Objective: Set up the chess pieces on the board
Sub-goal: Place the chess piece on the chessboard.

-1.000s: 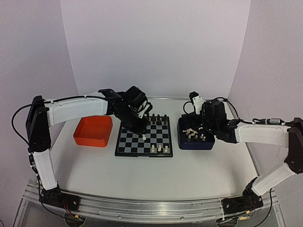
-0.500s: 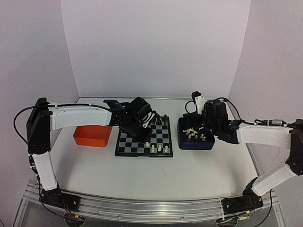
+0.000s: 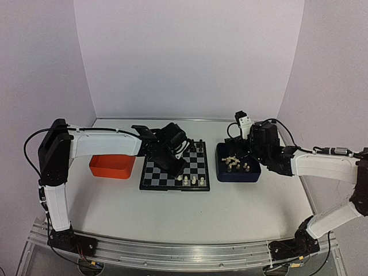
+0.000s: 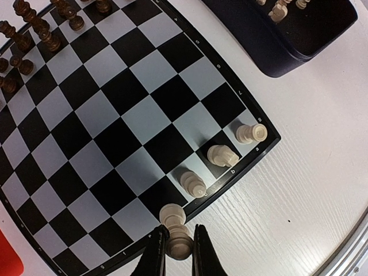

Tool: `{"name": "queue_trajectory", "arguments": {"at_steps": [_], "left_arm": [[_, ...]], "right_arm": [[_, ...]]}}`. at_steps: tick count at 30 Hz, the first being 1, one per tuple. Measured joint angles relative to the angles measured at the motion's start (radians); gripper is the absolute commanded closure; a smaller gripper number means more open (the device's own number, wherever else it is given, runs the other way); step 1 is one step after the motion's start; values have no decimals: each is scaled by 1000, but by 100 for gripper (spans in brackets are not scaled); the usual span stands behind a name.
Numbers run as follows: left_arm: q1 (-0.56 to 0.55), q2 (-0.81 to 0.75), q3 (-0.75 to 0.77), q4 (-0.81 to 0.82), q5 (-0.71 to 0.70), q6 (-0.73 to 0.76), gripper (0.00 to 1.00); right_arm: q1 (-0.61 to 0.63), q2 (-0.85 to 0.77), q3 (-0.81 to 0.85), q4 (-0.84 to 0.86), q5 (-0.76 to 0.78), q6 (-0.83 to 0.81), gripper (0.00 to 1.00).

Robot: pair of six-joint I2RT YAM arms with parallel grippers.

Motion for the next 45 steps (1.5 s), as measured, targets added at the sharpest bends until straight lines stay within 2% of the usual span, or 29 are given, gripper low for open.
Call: {"name": "queue_trajectory", "arguments": {"at_steps": [37, 45], "left_arm": [[0, 77, 0, 25, -28, 2, 100], [0, 81, 0, 33, -30, 2, 93]], "right_arm": [[0, 0, 0, -14, 23, -42, 10], [0, 0, 0, -14, 32, -42, 10]]}}
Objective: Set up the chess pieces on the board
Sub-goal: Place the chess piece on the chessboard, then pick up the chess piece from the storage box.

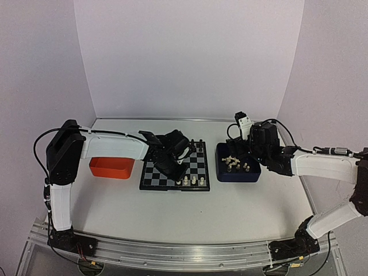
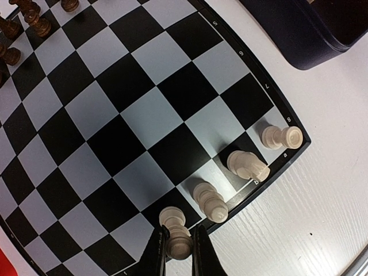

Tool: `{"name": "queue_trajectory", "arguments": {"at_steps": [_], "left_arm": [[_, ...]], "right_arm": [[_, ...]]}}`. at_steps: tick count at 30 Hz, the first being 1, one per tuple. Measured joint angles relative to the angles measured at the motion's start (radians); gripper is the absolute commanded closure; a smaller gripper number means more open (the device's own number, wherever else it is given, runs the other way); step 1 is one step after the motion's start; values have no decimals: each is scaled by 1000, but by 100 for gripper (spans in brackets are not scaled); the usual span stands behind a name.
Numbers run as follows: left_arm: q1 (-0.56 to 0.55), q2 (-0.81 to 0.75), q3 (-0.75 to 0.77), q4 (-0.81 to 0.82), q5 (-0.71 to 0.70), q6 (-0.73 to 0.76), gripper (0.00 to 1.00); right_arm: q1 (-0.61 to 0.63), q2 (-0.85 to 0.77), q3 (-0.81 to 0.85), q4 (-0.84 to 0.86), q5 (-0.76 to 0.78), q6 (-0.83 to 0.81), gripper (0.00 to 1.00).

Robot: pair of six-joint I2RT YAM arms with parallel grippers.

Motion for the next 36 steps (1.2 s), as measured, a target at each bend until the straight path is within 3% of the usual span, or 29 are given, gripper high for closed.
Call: {"name": "queue_trajectory", "arguments": {"at_steps": [5, 17, 25, 28, 30, 31, 36], "left_arm": [[0, 1, 0, 1, -8, 1, 81], [0, 1, -4, 9, -23, 8, 65], [0, -15, -32, 38, -13, 24, 38], [0, -57, -53, 48, -12, 21, 24], [0, -103, -63, 55, -12, 22, 5], [0, -131, -66, 57, -13, 22, 1], [0, -284, -74, 85, -23, 24, 0]], "right_arm": [[0, -1, 0, 0, 1, 0, 10], [0, -10, -1, 0, 0, 0, 10], [0, -10, -1, 0, -3, -5, 9], [0, -10, -1, 0, -3, -11, 9], [0, -10, -1, 0, -3, -14, 9], [0, -10, -1, 0, -4, -15, 9], [0, -14, -1, 0, -6, -17, 7]]}}
